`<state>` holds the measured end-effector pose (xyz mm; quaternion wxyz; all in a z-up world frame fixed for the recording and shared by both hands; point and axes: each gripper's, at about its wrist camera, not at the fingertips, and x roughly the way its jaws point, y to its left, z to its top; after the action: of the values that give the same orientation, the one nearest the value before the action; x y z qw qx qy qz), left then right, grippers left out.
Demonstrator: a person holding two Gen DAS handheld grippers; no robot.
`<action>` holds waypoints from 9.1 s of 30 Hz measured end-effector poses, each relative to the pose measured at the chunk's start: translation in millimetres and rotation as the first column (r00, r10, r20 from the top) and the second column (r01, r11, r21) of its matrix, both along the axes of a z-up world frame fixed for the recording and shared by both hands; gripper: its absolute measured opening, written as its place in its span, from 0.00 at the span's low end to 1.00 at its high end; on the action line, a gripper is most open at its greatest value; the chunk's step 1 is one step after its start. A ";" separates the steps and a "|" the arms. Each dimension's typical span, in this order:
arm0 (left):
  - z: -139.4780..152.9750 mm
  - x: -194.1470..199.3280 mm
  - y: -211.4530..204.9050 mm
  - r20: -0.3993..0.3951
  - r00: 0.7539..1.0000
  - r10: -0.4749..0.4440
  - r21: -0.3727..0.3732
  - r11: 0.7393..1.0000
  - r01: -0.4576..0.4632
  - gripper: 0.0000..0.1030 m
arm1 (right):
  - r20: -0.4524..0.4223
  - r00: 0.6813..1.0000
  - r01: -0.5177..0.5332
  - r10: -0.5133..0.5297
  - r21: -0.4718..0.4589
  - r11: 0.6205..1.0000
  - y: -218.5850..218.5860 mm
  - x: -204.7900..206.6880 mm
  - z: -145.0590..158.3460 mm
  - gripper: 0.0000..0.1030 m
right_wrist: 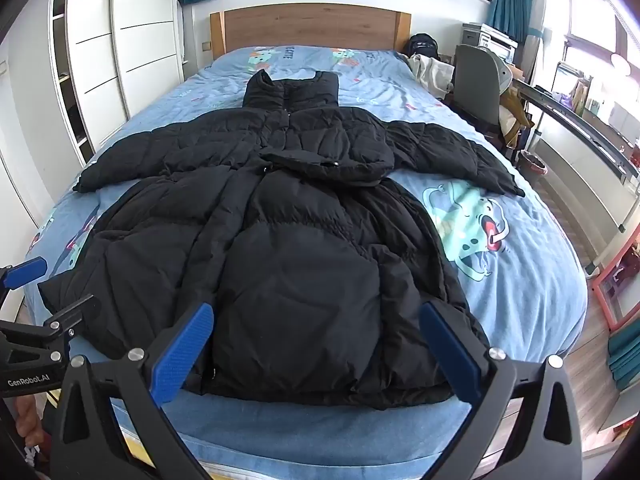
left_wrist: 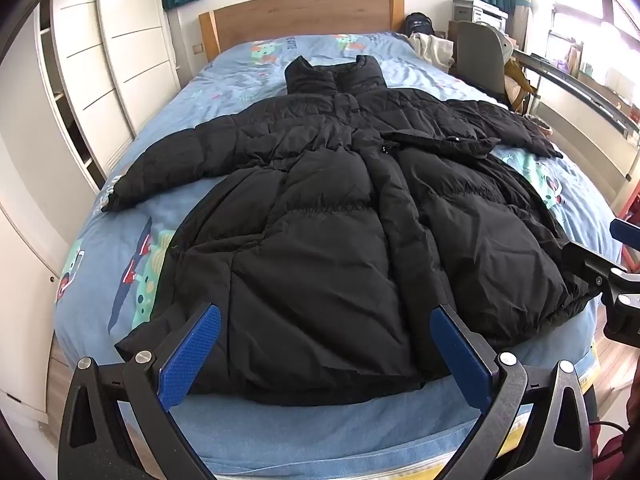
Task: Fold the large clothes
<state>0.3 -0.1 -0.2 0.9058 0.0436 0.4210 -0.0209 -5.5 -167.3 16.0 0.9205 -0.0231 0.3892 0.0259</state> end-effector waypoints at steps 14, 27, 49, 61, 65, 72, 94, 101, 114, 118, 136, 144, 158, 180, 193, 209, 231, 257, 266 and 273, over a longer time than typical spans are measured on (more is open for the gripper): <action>-6.0 0.0 0.0 -0.020 1.000 0.006 0.011 1.000 -0.006 1.00 | -0.019 1.000 -0.020 0.020 -0.013 1.000 9.2 -0.8 -0.8 1.00; -10.4 2.9 0.2 -0.038 0.999 0.005 0.009 1.000 -0.005 1.00 | -0.041 0.999 -0.028 0.027 -0.030 0.999 12.7 4.4 -5.1 1.00; -15.0 4.1 7.2 -0.053 0.998 0.032 0.002 0.999 -0.032 1.00 | -0.081 0.996 -0.051 0.044 -0.084 0.995 22.3 6.5 -18.3 1.00; -13.7 3.2 13.8 -0.053 0.997 0.051 -0.003 0.999 -0.051 1.00 | -0.086 0.995 -0.068 0.059 -0.108 0.992 31.2 8.1 -19.8 1.00; -13.5 3.3 15.7 -0.054 0.997 0.056 -0.005 0.998 -0.056 1.00 | -0.087 0.994 -0.074 0.064 -0.112 0.991 34.3 8.5 -20.1 1.00; -13.2 3.5 17.7 -0.054 0.997 0.062 -0.005 0.998 -0.063 1.00 | -0.088 0.994 -0.075 0.065 -0.116 0.990 35.0 8.7 -20.3 1.00; -8.1 2.7 20.9 -0.030 0.996 0.086 -0.005 0.996 -0.087 1.00 | -0.084 0.994 -0.078 0.068 -0.123 0.989 35.8 6.7 -18.3 1.00; -6.0 0.9 21.8 -0.029 0.994 0.102 -0.004 0.995 -0.102 1.00 | -0.074 0.994 -0.087 0.078 -0.132 0.987 38.8 4.9 -14.6 1.00; -7.1 -0.9 25.1 -0.031 0.993 0.118 -0.001 0.993 -0.118 1.00 | -0.078 0.992 -0.109 0.099 -0.134 0.985 45.3 2.9 -15.9 1.00; -7.4 -0.2 26.2 -0.035 0.992 0.120 0.001 0.993 -0.121 1.00 | -0.077 0.992 -0.111 0.101 -0.143 0.984 47.0 3.0 -16.4 1.00; -9.3 -0.2 27.6 -0.044 0.991 0.128 0.002 0.992 -0.128 1.00 | -0.080 0.990 -0.126 0.114 -0.162 0.979 52.7 2.8 -20.2 1.00; -11.9 1.1 29.5 -0.051 0.990 0.134 0.002 0.991 -0.135 1.00 | -0.080 0.989 -0.134 0.121 -0.187 0.973 57.2 2.9 -22.2 1.00; -12.4 1.4 31.2 -0.055 0.989 0.138 0.002 0.990 -0.138 1.00 | -0.084 0.989 -0.136 0.122 -0.189 0.973 58.8 3.1 -23.2 1.00; -12.5 0.6 32.2 -0.049 0.989 0.137 0.001 0.991 -0.137 0.99 | -0.089 0.988 -0.140 0.123 -0.204 0.969 59.1 2.1 -26.5 1.00; 33.7 19.5 43.1 0.034 0.989 0.142 -0.007 0.990 -0.142 0.99 | -0.032 0.997 -0.075 0.072 -0.103 0.992 16.5 18.2 16.5 1.00; 189.9 123.0 105.8 0.360 0.890 0.279 0.027 0.951 -0.308 0.99 | 0.193 0.960 0.129 -0.201 0.329 0.935 -142.5 148.3 161.1 1.00; 76.0 272.4 120.8 0.116 0.906 0.408 0.126 0.898 -0.421 0.99 | -0.257 0.807 0.520 -0.532 0.737 0.433 -382.3 326.1 -105.7 1.00; 62.0 251.3 136.8 0.064 0.909 0.412 0.061 0.907 -0.416 0.99 | 0.012 0.905 0.306 -0.426 0.677 0.669 -332.7 388.1 12.2 0.10; 60.0 224.7 171.7 0.050 0.886 0.460 -0.002 0.887 -0.461 0.99 | 0.137 0.979 0.047 -0.149 0.560 0.827 -204.7 415.6 82.6 0.10; 55.3 210.2 199.1 0.040 0.868 0.495 -0.023 0.869 -0.495 0.99 | 0.130 0.991 -0.105 0.045 0.504 0.858 -107.4 415.3 78.1 0.09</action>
<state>210.6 198.9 55.1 0.8903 -0.0705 0.3977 0.2103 409.9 -274.6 94.0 0.9128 0.2042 0.3143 0.1621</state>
